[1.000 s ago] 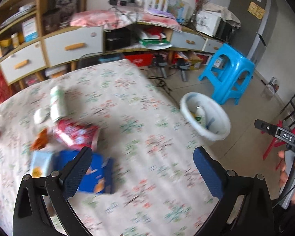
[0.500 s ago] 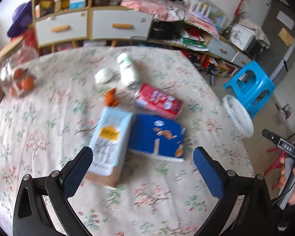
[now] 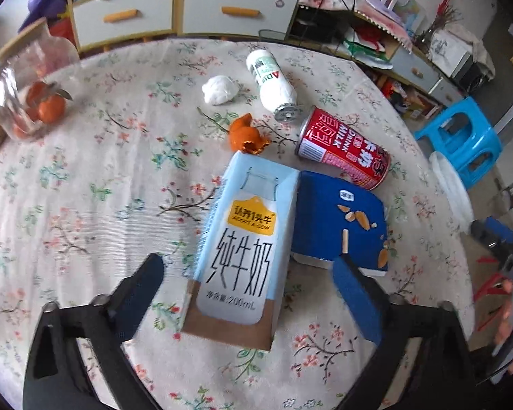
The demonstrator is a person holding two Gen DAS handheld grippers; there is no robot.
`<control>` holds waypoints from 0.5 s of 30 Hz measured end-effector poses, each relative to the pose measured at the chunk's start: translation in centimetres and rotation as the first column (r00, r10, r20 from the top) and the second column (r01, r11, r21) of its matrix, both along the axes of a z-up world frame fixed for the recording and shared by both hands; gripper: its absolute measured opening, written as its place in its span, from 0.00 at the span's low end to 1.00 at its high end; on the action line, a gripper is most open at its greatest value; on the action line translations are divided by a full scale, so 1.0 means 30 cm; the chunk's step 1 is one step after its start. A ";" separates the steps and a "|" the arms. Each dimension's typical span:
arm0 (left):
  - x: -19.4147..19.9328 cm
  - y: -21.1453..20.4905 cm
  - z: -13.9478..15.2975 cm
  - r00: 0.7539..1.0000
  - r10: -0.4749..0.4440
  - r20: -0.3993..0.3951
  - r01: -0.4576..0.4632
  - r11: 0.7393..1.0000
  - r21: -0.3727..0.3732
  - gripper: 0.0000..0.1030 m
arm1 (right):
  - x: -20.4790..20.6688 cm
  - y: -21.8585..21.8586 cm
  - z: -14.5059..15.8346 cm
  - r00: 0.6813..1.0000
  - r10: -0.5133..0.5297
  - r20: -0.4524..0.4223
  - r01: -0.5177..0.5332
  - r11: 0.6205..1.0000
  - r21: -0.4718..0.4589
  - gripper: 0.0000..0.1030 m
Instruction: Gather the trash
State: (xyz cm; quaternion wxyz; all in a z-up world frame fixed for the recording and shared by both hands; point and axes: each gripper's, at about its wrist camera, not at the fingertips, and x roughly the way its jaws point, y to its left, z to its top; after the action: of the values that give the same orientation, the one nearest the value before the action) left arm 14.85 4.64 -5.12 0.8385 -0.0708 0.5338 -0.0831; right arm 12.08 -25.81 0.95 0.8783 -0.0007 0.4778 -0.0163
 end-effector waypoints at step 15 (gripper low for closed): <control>-0.089 0.063 0.096 0.995 -0.029 0.096 0.030 1.000 -0.007 0.57 | 0.088 0.295 -0.107 0.967 0.244 -0.069 -0.238 0.968 0.085 0.86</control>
State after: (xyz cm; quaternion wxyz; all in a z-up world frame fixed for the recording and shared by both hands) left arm 12.19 6.54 -2.25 0.8614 -0.0625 0.4938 -0.1011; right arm 14.73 -16.97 -2.25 0.8536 -0.0257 0.5088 0.1088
